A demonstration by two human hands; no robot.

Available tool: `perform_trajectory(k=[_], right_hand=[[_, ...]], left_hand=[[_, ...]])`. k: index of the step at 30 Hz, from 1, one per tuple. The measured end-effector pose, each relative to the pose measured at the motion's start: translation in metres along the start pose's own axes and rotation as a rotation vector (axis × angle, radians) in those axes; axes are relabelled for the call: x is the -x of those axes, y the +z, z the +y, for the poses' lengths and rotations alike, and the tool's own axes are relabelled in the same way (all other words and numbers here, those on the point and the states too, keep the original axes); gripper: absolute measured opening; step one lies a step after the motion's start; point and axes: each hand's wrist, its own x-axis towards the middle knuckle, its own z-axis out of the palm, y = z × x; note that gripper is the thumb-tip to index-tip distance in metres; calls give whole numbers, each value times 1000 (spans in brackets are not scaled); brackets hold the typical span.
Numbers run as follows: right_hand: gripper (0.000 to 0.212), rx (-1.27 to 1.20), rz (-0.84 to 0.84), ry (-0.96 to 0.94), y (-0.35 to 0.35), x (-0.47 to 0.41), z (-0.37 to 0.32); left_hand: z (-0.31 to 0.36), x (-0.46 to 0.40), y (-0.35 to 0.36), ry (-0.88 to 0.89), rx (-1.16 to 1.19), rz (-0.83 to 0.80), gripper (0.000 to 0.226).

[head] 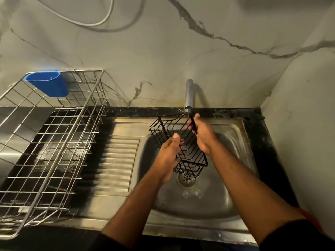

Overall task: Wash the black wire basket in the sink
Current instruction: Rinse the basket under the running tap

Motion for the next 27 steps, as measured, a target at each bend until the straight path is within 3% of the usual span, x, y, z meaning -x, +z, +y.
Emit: perform_trajectory(k=[5, 11, 15, 18, 22, 27], right_hand=[[19, -126, -143, 44, 4, -19, -5], [27, -255, -213, 69, 14, -42, -4], [28, -236, -279, 71, 13, -45, -8], [29, -233, -305, 73, 9, -50, -11], [31, -181, -318, 74, 4, -50, -16], [24, -172, -199, 67, 0, -50, -15]], left_hand=[[-3, -15, -16, 110, -313, 145, 46], [20, -24, -47, 224, -50, 460, 41], [26, -40, -63, 371, -30, 576, 23], [30, -49, -67, 371, -79, 545, 28], [36, -53, -65, 243, -106, 376, 64], [36, -50, -55, 126, -23, 362, 59]])
